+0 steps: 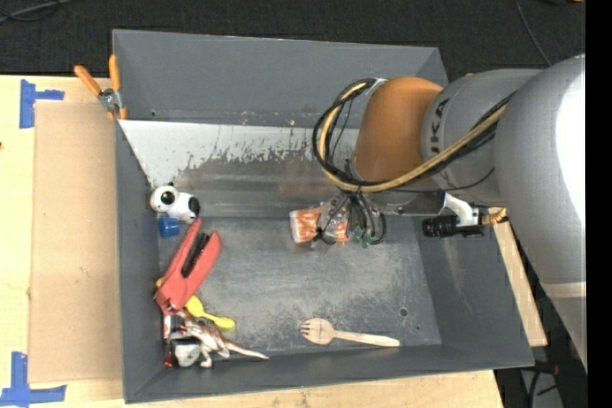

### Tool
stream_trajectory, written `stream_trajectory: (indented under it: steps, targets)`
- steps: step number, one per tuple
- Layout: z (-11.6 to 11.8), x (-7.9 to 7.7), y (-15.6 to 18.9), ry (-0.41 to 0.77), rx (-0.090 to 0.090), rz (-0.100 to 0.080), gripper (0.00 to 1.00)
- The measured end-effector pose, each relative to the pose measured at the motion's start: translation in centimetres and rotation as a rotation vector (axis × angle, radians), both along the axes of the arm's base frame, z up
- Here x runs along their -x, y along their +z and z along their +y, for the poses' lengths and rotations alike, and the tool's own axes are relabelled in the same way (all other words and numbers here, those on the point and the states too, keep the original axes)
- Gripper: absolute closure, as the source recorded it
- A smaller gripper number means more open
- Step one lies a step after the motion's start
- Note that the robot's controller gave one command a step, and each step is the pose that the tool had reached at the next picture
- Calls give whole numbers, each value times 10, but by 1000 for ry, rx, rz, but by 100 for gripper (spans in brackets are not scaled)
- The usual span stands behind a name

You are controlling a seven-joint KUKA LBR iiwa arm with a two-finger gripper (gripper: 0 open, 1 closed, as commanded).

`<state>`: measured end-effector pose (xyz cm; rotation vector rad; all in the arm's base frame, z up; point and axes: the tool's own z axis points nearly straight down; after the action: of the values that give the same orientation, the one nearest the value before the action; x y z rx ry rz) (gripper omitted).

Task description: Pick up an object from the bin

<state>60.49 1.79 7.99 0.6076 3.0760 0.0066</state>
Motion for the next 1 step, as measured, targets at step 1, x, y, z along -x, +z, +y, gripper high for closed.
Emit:
stream_trajectory:
  steps: [1]
  targets:
    - [-2, -2, 16, -18, 0, -1, 100]
